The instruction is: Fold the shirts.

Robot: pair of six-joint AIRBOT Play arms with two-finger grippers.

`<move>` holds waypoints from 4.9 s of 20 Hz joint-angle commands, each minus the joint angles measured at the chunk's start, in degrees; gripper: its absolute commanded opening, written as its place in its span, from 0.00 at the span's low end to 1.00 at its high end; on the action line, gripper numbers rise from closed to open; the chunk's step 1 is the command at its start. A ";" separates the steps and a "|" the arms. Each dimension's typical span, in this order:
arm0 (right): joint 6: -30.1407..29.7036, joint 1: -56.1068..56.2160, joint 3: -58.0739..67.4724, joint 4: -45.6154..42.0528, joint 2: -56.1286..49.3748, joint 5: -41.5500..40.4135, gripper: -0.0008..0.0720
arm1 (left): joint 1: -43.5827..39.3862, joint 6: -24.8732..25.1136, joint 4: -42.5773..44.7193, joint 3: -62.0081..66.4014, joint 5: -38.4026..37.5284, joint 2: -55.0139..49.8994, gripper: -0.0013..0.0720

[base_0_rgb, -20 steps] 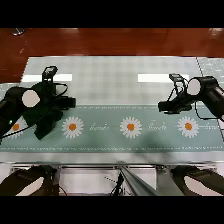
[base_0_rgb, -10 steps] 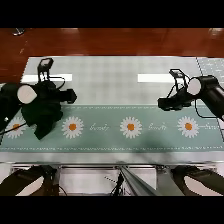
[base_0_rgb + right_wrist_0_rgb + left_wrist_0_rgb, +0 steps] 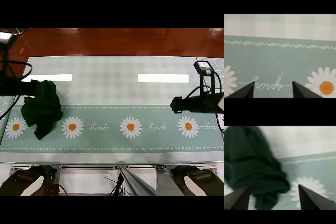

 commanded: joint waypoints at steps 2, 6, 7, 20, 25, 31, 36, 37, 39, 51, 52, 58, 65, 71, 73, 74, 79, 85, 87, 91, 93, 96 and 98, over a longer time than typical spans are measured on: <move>0.70 0.07 -11.63 9.57 11.34 -1.18 0.78 | 12.11 -10.97 8.55 -9.16 6.23 3.39 0.97; 2.38 0.07 -18.73 10.05 12.68 -1.62 0.78 | 29.79 -0.28 -18.82 -15.34 12.59 -3.19 0.97; 2.62 0.07 -19.23 10.12 12.68 -1.73 0.78 | 32.26 1.11 -21.29 -15.74 12.98 -5.40 0.97; 5.20 0.02 -18.01 14.25 12.68 -4.44 0.78 | 29.20 12.76 -42.18 -12.33 14.80 -25.14 0.06; 4.63 0.02 -7.06 10.84 12.68 -4.26 0.78 | 27.67 19.30 -54.77 6.40 8.72 -16.85 0.06; 1.62 0.04 4.07 12.96 12.70 -1.68 0.78 | 21.59 15.58 -59.80 30.34 14.16 -6.95 0.06; 0.42 0.04 4.90 15.23 14.32 -0.02 0.78 | 11.58 13.86 -59.82 43.17 19.54 -5.77 0.06; 0.44 0.02 4.90 14.97 14.95 -0.07 0.78 | 8.41 13.88 -59.82 43.32 21.40 -5.68 0.06; 0.74 0.02 4.90 13.97 16.52 -0.07 0.78 | 0.55 14.03 -59.74 43.30 24.63 -6.03 0.06; 4.22 0.02 4.90 7.06 21.38 2.16 0.78 | -27.63 6.88 -48.81 2.97 31.93 -5.14 0.06; 4.59 0.02 4.85 6.45 21.38 2.21 0.78 | -27.91 6.75 -48.83 -1.86 31.91 -4.98 0.06; 4.96 0.02 2.34 6.03 17.88 2.40 0.78 | -22.38 6.82 -48.68 -21.49 32.15 -5.70 0.06; 0.79 0.00 -5.31 9.73 3.52 -3.98 0.78 | -14.27 9.16 -47.12 -25.22 27.93 -8.92 0.98; -0.48 -16.83 6.29 -4.20 -0.63 -2.86 0.78 | 8.98 9.57 -40.15 -12.81 9.79 -4.90 0.97; 2.49 -26.27 3.54 -8.17 -0.52 0.42 0.78 | 16.85 5.88 -40.28 -16.79 11.04 -1.75 0.97; 2.49 -30.12 0.26 -6.38 -0.52 0.57 0.78 | 19.17 3.82 -42.05 -21.22 11.74 -0.85 0.97; -12.59 -32.98 -19.78 22.10 -0.55 -2.69 0.78 | 17.00 25.44 -74.58 -45.48 15.91 -4.02 0.97; -16.79 -20.26 -21.68 31.47 -0.59 -5.29 0.78 | 8.39 34.16 -80.61 -47.71 26.25 -11.58 0.97; -15.10 -15.08 -21.68 31.43 -0.59 -6.16 0.78 | 5.64 36.04 -83.62 -47.08 27.74 -14.03 0.97; -10.23 -6.34 -21.68 31.52 -0.61 -8.61 0.78 | 2.62 41.29 -88.30 -43.91 27.87 -15.65 0.06; -8.66 -1.01 -21.68 31.98 -1.16 -9.81 0.78 | 2.99 41.81 -88.26 -41.70 27.89 -15.65 0.06; -7.65 6.43 -21.68 35.26 -5.46 -13.60 0.78 | 3.17 41.79 -88.26 -39.47 27.85 -15.69 0.06; -7.72 10.12 -21.62 37.88 -9.53 -17.77 0.78 | 3.17 41.75 -88.26 -39.28 27.82 -15.69 0.06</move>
